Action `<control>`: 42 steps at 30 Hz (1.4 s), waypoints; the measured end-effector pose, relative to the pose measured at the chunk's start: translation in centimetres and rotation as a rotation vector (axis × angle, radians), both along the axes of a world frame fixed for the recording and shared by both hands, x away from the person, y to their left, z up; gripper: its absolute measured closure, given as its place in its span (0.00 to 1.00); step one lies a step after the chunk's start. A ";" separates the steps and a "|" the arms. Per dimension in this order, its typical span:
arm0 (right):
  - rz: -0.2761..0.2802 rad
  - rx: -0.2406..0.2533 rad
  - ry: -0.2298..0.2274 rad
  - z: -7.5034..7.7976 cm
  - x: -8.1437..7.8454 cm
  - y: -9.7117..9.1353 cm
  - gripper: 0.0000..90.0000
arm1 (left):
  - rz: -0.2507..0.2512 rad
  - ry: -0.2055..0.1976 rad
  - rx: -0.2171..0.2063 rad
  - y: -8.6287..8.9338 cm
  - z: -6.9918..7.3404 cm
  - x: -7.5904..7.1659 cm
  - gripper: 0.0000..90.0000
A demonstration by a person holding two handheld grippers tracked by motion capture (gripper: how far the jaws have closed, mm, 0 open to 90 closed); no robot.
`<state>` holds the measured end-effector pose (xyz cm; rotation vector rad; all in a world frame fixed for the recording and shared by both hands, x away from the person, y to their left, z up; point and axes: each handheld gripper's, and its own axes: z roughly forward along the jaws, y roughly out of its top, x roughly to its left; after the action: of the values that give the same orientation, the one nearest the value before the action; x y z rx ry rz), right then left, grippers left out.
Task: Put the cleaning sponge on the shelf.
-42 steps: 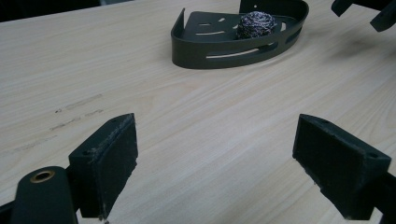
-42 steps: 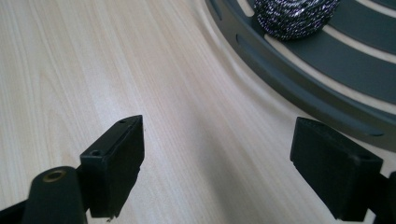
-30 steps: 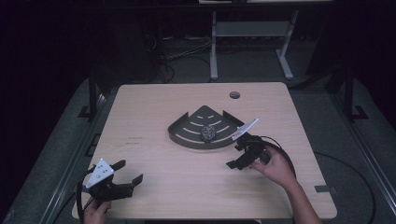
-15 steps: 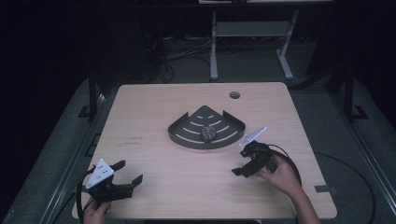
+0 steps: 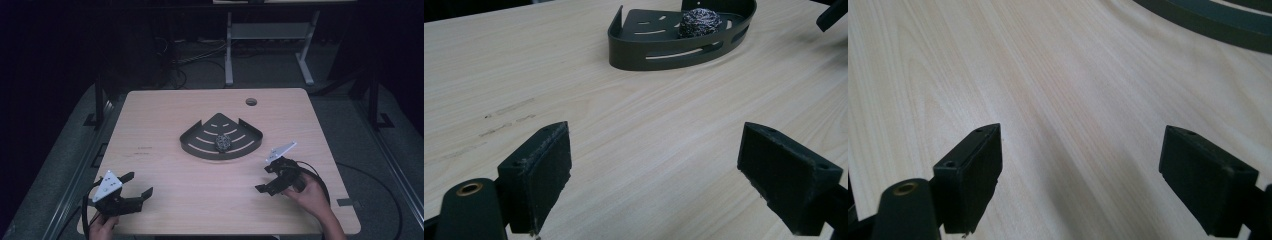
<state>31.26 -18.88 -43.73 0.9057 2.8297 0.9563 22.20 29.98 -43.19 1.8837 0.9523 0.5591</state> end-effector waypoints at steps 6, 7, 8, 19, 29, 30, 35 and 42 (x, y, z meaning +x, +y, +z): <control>-0.020 0.007 -0.002 0.0 -0.5 -0.9 0.19 | -0.005 0.000 0.007 -0.2 0.0 0.0 0.15; -0.020 0.009 -0.004 0.0 -0.6 -1.1 0.19 | -0.005 0.000 0.006 -0.1 0.0 0.0 0.15; -0.024 0.009 -0.005 0.0 -0.7 -1.2 0.19 | -0.004 0.000 0.006 -0.1 0.0 0.0 0.15; -0.041 0.008 -0.001 -0.5 -1.6 -2.2 0.19 | -0.003 0.003 0.005 -0.2 -0.1 0.0 0.15; -0.056 0.015 -0.009 -0.9 -2.8 -3.2 0.19 | -0.007 0.006 0.005 -0.4 -0.1 0.0 0.15; -0.056 0.017 -0.013 -0.9 -2.9 -3.2 0.19 | -0.009 0.006 0.006 -0.4 -0.1 0.0 0.15; -0.059 0.022 -0.011 -1.1 -3.5 -3.4 0.19 | -0.010 0.006 0.007 -0.5 -0.1 0.0 0.15; -0.057 0.025 -0.023 -1.0 -4.5 -3.7 0.19 | -0.016 0.004 0.018 -0.7 -0.1 0.0 0.15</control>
<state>26.78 -22.58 -44.77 0.9660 2.7630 0.9913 22.16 29.29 -43.30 1.9072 0.9369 0.5564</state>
